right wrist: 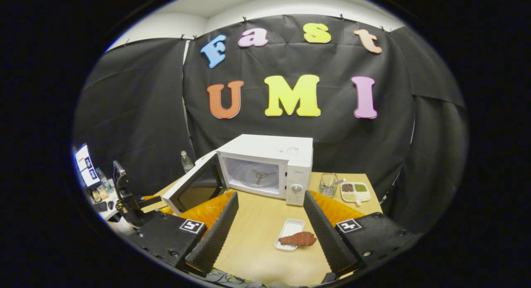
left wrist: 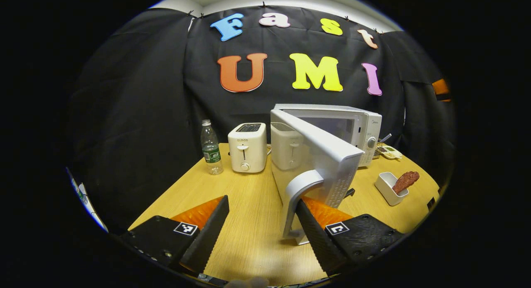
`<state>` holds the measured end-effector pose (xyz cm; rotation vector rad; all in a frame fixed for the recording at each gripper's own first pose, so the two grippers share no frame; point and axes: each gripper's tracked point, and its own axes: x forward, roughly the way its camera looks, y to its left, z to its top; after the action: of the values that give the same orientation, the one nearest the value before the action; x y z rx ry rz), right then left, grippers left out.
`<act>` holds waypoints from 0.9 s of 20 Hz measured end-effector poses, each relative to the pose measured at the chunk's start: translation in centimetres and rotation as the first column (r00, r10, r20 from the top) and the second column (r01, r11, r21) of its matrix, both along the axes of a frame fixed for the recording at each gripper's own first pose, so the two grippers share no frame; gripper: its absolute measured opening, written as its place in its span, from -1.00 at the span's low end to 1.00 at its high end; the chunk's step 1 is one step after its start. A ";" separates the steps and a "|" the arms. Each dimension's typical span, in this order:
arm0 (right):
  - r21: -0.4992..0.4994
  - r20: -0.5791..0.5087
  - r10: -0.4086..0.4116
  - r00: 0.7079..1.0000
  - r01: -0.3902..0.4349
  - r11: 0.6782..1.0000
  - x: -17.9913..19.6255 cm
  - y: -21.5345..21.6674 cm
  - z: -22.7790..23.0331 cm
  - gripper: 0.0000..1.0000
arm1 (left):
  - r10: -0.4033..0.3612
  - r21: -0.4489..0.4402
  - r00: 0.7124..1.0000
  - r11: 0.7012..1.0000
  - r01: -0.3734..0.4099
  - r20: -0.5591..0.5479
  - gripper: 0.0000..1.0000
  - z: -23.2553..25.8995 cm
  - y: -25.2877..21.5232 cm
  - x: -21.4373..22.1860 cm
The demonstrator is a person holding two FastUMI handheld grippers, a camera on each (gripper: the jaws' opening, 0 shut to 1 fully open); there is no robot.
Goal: Open the microwave oven with the left hand, put the food in, and close the microwave oven.
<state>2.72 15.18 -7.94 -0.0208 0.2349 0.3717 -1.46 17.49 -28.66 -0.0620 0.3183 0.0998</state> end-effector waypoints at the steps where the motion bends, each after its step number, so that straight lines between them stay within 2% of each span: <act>1: -0.005 -0.008 0.004 1.000 -0.005 1.000 0.1 -0.1 -0.3 1.00 | 0.002 0.018 1.000 1.000 -0.002 0.001 0.92 0.1 0.4 -0.5; 2: -0.004 -0.007 0.008 1.000 -0.008 1.000 0.4 -0.2 -0.4 0.86 | 0.008 0.057 1.000 0.998 -0.009 0.014 0.92 0.4 1.0 -0.9; 3: -0.002 -0.005 0.008 1.000 -0.008 1.000 0.7 -0.4 -0.4 1.00 | 0.019 0.090 1.000 0.996 -0.021 0.015 0.91 0.5 1.8 -1.2; 4: -0.004 -0.010 0.006 1.000 -0.006 1.000 1.2 -0.6 -0.7 0.86 | 0.044 0.112 0.999 0.993 -0.044 0.003 0.90 0.2 2.9 -1.8; 5: -0.004 -0.019 0.005 1.000 -0.005 1.000 1.5 -0.8 -1.3 0.86 | 0.063 0.100 0.998 0.993 -0.062 -0.006 0.90 0.0 3.4 -2.3; 6: -0.004 -0.033 0.000 0.999 0.000 1.000 1.9 -1.3 -1.9 1.00 | 0.070 0.080 0.998 0.994 -0.069 -0.006 0.92 0.2 3.3 -2.8; 7: 0.005 -0.050 0.001 0.999 0.000 1.000 2.3 -1.7 -2.5 1.00 | 0.075 0.086 0.997 0.994 -0.074 -0.009 0.91 0.4 3.3 -3.2; 8: 0.014 -0.071 -0.002 0.998 0.003 1.000 2.6 -2.1 -3.3 0.86 | 0.083 0.101 0.996 0.992 -0.081 -0.013 0.91 0.4 3.4 -3.8; 11: 0.027 -0.144 -0.013 0.990 0.017 0.999 4.2 -4.4 -7.2 0.86 | 0.076 0.063 0.997 0.995 -0.076 0.003 0.92 2.0 1.1 -4.9; 14: 0.029 -0.259 -0.035 0.965 0.044 0.999 5.8 -7.2 -13.0 0.83 | 0.042 0.047 0.998 0.998 -0.044 0.049 0.91 4.6 -2.6 -4.9; 15: 0.037 -0.301 -0.033 0.953 0.047 0.998 6.2 -7.9 -14.9 0.72 | 0.034 0.052 0.998 0.998 -0.037 0.060 0.91 5.4 -3.5 -4.6; 18: 0.096 -0.434 0.004 0.901 0.041 0.995 7.6 -8.6 -20.2 0.69 | 0.019 0.052 0.996 0.998 -0.024 0.081 0.91 7.5 -6.5 -3.6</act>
<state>10.37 6.61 -28.18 0.1683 0.6585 0.3658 -5.05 11.01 -21.17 -0.0168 0.2339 0.1267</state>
